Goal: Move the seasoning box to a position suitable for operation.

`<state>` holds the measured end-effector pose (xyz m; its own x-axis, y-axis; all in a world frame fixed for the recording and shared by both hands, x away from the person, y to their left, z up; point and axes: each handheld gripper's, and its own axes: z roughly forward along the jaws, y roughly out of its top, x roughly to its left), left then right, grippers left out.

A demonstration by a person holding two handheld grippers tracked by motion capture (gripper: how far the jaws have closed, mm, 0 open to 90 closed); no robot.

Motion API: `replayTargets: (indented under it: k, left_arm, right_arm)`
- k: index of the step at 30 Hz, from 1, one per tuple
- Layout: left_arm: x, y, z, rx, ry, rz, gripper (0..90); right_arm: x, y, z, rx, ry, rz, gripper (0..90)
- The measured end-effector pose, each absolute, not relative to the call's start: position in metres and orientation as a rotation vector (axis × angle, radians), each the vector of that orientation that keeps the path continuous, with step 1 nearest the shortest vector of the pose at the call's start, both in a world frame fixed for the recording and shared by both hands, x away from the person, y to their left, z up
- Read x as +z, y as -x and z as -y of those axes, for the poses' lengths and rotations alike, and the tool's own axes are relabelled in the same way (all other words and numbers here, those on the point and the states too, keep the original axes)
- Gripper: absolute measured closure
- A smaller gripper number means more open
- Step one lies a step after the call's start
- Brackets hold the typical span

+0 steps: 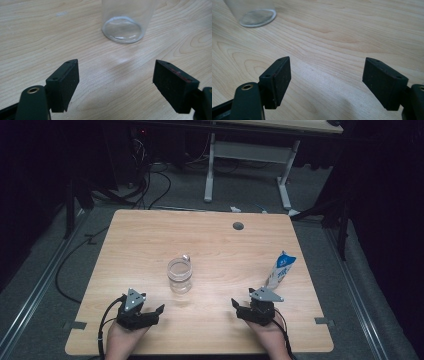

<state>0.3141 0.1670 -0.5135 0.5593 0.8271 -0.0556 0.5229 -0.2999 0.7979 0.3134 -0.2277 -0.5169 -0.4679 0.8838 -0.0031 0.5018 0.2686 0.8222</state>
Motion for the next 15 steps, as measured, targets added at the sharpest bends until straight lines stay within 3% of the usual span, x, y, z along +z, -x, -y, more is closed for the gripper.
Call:
replayTargets:
  k: [8,15]
  left_arm:
    - [-0.512,-0.315,-0.172,0.484,-1.929,-1.072,24.1]
    - [-0.514,-0.319,-0.175,0.458,-1.895,-1.086,25.2]
  right_arm:
    - [-0.516,-0.311,0.236,1.101,-1.247,-2.043,35.6]
    - [-0.518,-0.313,0.24,1.157,-1.27,-2.045,40.6]
